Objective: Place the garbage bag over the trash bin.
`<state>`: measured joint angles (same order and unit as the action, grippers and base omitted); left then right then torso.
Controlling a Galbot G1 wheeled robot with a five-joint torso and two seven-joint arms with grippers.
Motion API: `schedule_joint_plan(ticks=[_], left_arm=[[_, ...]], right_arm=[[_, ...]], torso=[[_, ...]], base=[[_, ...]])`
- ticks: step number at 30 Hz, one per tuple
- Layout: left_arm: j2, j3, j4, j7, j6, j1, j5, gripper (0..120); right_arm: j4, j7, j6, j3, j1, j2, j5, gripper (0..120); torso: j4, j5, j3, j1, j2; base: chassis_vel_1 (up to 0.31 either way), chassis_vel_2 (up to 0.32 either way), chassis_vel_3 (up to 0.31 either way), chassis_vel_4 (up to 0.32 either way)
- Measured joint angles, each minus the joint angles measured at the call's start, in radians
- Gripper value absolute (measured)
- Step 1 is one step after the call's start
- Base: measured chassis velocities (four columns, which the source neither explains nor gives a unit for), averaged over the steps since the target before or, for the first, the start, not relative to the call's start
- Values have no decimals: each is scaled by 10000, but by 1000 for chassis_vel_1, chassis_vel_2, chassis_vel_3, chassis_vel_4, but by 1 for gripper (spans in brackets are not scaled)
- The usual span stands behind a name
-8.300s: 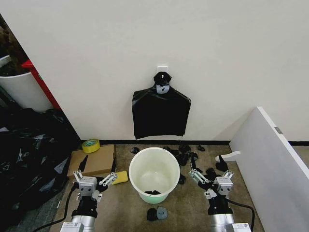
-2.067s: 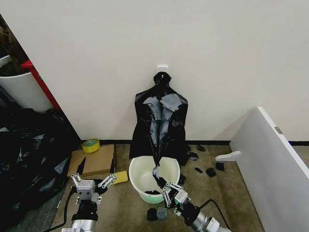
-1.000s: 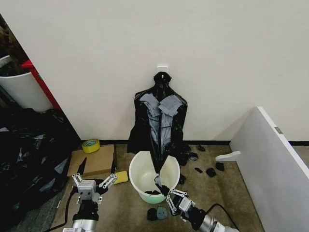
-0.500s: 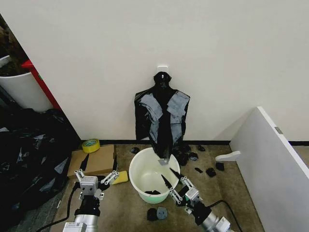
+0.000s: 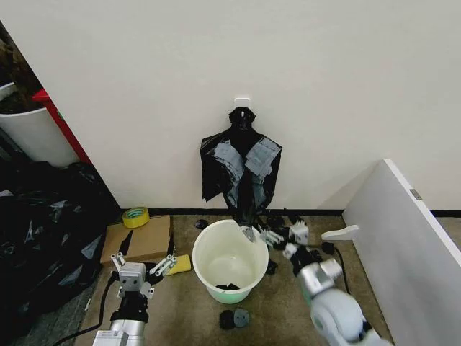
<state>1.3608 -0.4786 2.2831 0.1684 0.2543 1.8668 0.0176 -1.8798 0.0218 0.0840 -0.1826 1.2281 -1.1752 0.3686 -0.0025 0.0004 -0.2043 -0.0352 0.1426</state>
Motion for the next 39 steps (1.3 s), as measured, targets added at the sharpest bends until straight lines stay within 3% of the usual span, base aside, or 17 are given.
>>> schedule_joint_plan(ticks=[7, 20, 22, 27, 31, 33, 39], left_arm=[[74, 24, -35, -14, -16, -28, 58, 100], [-21, 101, -194, -46, -127, -298, 15, 100], [-22, 102, -194, -47, -128, -299, 14, 100], [-131, 130, -273, -82, -216, -430, -118, 100], [-156, 131, -279, -93, -322, -568, -265, 100], [-253, 139, -279, -98, -365, -611, -337, 100], [-685, 316, -229, -182, -558, -746, -817, 100]], right_arm=[[969, 286, -29, 589, -1278, -199, -19, 97], [1468, 413, -70, 885, -1787, -173, 17, 48], [1464, 413, -69, 885, -1783, -171, 17, 48], [1413, 413, -10, 870, -1652, -157, -77, 21], [1382, 415, 21, 868, -1609, -168, -102, 11], [1308, 420, 38, 868, -1575, -167, -103, 1], [716, 365, 116, 664, -1191, -53, 0, 0]], torso=[[0, 1, 0, 0, 0], [-1, 1, 1, 0, 0], [-1, 1, 1, 0, 0], [-2, 1, 1, 1, 0], [-2, 0, 1, 1, 0], [-1, 1, 1, 1, 0], [0, 0, 1, 1, 0]], base=[[0, 0, 0, 0], [0, 0, 0, 0], [0, 0, 0, 0], [0, 0, 0, 0], [0, 0, 0, 0], [0, 0, 0, 0], [0, 0, 0, 0]])
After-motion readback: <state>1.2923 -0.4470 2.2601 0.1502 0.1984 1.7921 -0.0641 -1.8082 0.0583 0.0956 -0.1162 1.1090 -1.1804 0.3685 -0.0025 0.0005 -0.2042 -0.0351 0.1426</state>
